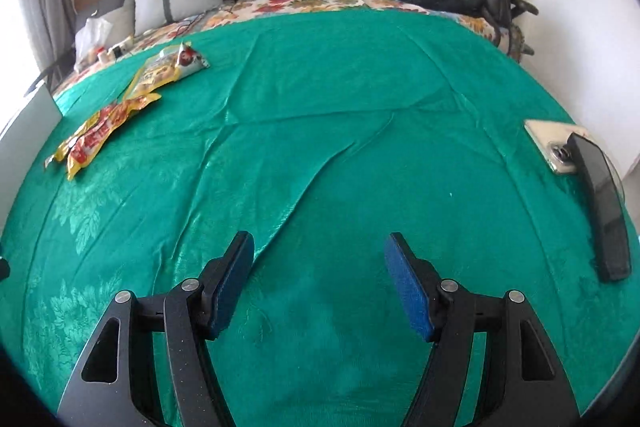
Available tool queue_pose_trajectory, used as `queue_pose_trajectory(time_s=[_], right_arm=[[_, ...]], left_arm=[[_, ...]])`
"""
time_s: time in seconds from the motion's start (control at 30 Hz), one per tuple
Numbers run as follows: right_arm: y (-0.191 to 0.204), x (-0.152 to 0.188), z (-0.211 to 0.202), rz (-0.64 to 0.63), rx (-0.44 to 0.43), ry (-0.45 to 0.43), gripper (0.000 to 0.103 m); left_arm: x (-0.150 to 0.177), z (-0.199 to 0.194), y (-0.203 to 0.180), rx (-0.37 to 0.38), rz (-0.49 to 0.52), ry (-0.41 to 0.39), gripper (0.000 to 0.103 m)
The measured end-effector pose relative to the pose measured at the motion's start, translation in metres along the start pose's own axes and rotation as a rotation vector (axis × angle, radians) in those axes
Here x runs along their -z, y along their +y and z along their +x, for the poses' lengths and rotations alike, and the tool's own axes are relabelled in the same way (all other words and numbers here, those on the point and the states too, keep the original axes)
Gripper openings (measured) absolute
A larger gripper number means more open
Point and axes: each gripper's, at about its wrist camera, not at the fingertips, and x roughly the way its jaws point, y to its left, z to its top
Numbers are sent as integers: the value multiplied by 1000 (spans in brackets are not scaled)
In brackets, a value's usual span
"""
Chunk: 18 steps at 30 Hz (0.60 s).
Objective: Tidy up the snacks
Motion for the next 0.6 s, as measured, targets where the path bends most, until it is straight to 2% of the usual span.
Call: queue_pose_trajectory(time_s=[0.17, 0.23, 0.3, 0.4, 0.6], right_arm=[[-1, 5, 13, 0, -18, 35, 72], [1, 8, 13, -14, -12, 31, 72], [5, 8, 14, -28, -16, 35, 72], [8, 9, 16, -45, -9, 42, 74], [12, 10, 18, -71, -5, 55, 82]], left_arm=[[-5, 25, 15, -39, -37, 18, 98], [-6, 29, 20, -73, -28, -5, 99], [-7, 33, 26, -69, -38, -19, 99], [-6, 34, 30, -80, -47, -32, 103], [-6, 35, 32, -91, -60, -61, 103]])
